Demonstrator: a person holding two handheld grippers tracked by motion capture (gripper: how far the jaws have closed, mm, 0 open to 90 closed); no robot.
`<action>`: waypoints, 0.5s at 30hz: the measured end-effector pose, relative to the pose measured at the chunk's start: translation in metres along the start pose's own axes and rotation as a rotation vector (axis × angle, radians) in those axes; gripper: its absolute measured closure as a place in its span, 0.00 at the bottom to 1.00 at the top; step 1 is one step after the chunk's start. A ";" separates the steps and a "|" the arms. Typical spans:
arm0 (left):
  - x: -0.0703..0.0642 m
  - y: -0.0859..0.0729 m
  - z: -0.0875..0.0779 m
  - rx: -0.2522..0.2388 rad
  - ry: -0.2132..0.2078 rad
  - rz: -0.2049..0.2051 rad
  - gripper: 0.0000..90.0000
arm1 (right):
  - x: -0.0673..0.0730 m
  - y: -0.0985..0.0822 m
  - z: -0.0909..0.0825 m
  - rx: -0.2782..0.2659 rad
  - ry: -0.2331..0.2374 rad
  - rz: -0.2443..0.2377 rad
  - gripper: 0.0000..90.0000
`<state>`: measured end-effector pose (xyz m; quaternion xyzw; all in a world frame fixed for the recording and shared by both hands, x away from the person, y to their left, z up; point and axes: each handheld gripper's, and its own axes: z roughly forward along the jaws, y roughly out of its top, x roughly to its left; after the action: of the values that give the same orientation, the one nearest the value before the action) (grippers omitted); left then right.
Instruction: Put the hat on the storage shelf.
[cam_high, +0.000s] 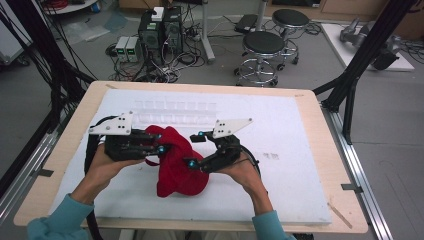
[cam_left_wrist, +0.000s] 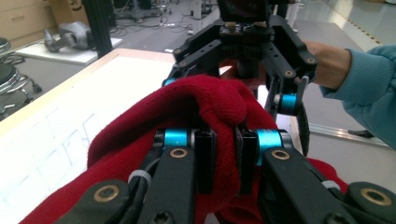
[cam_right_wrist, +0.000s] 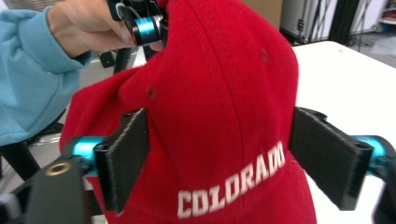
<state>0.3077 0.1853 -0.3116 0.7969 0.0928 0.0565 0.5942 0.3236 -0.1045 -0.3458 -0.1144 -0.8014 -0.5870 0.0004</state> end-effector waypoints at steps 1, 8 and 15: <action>0.000 0.001 0.001 -0.002 -0.004 0.000 0.92 | 0.000 0.001 0.001 -0.001 0.006 -0.002 0.28; 0.001 0.000 0.002 0.002 -0.017 0.004 0.92 | 0.001 0.002 0.001 0.012 0.057 -0.027 0.56; 0.000 0.001 0.002 0.008 -0.011 0.010 0.91 | 0.005 0.003 0.004 0.042 0.060 -0.042 0.86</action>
<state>0.3079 0.1835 -0.3116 0.8001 0.0857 0.0545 0.5912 0.3201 -0.0986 -0.3438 -0.0798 -0.8155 -0.5730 0.0143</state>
